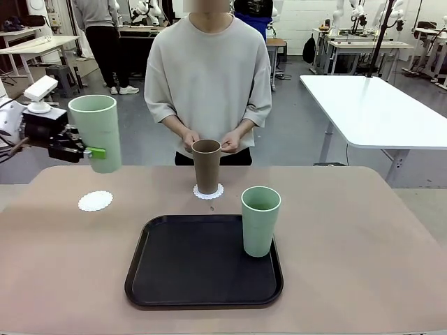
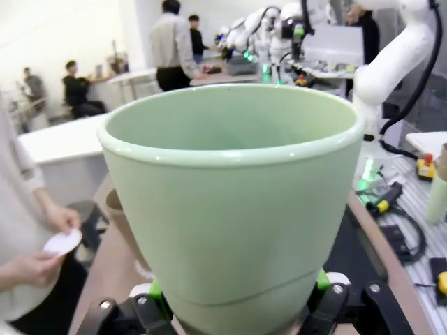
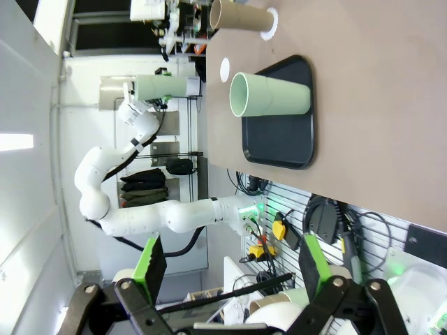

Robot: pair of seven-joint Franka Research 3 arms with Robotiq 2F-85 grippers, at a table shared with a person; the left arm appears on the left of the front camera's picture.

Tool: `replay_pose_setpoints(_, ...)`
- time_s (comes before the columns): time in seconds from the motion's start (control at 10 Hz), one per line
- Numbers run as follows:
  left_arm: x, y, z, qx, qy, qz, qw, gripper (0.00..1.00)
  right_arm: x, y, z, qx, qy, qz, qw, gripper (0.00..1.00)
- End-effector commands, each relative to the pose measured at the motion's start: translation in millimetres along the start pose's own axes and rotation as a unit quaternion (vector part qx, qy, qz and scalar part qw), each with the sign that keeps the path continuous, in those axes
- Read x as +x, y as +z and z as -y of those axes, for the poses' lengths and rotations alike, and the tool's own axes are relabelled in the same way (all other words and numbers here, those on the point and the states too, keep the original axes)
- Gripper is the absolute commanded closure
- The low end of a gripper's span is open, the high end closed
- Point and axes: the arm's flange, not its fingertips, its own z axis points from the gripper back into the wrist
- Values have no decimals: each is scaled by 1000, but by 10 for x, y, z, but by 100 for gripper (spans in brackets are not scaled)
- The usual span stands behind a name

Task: Place coasters on the table and set cups on them.
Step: Take one Reusable plastic cup from the Flat Tray and place it on a coaster set by the human.

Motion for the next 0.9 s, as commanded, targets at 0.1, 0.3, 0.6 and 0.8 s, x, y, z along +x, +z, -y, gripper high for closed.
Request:
replay_pose_setpoints(0.1, -226, 441, -152, 23, 33, 39, 998, 17, -2, 4, -8, 9, 3, 2, 1000, 0)
replay_pose_setpoints(0.3, -471, 572, -216, 36, 48, 53, 997, 17, -2, 4, -8, 9, 3, 2, 1000, 0)
replay_pose_setpoints(0.6, -769, 630, -336, 60, 50, 55, 995, 17, -2, 4, -8, 9, 3, 2, 1000, 0)
replay_pose_setpoints(0.8, -897, 647, -384, 74, 52, 52, 995, 17, -2, 4, -8, 9, 3, 2, 1000, 0)
